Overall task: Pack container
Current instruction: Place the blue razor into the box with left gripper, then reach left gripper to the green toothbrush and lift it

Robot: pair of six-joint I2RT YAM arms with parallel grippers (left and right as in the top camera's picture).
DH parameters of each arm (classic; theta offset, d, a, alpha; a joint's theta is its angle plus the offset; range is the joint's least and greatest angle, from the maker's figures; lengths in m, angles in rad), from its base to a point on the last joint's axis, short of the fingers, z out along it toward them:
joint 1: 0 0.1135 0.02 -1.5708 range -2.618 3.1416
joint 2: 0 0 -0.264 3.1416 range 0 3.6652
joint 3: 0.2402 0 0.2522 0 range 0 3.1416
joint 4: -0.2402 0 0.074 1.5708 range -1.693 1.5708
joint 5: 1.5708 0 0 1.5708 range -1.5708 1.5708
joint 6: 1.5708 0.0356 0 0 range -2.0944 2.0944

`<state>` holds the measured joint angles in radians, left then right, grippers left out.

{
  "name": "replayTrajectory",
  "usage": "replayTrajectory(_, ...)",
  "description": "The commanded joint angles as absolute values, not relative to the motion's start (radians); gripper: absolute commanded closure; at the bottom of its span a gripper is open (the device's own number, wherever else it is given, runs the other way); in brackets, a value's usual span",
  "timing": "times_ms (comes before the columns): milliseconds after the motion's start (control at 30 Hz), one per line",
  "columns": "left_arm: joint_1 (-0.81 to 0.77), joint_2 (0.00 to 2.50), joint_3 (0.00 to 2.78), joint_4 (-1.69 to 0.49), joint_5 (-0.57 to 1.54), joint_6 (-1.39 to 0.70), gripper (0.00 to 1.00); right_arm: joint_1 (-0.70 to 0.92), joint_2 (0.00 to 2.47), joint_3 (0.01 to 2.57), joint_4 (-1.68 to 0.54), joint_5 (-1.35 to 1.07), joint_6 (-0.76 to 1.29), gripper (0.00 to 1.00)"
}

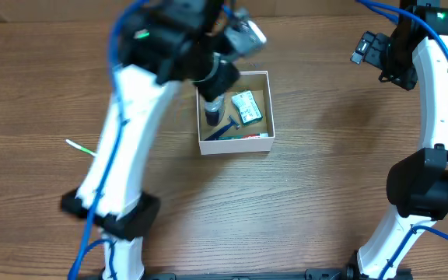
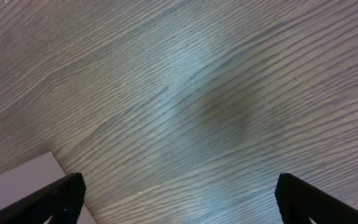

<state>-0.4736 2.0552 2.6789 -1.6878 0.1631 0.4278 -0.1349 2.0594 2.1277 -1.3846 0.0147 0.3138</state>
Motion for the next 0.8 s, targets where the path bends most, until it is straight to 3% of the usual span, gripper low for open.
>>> replayTrajectory(0,-0.397,1.934,2.646,-1.690,0.025,0.200,0.62,-0.130,2.025,2.147,-1.382,0.022,0.322,0.00)
replayTrajectory(67,-0.364,1.857,2.537,-1.689,0.025,0.165,0.61,-0.130,2.025,2.147,-1.382,0.022,0.322,0.00)
replayTrajectory(167,-0.311,1.729,2.209,-1.689,-0.076,0.074,0.39,-0.130,2.025,2.147,-1.382,0.022,0.322,0.00)
replayTrajectory(333,-0.207,1.625,1.762,-1.477,-0.076,-0.138,0.35,-0.130,2.025,2.147,-1.382,0.022,0.322,0.00)
replayTrajectory(433,-0.128,1.592,1.515,-1.305,-0.065,-0.250,0.40,-0.130,2.025,2.147,-1.382,0.022,0.322,0.00)
replayTrajectory(533,0.010,1.586,1.234,-1.018,0.106,-0.321,0.53,-0.130,2.025,2.147,-1.382,0.022,0.322,0.00)
replayTrajectory(633,0.165,1.586,1.029,-0.809,0.208,-0.374,0.54,-0.130,2.025,2.147,-1.382,0.022,0.322,0.00)
replayTrajectory(767,0.272,1.586,0.943,-0.740,0.186,-0.374,0.54,-0.130,2.025,2.147,-1.382,0.022,0.322,0.00)
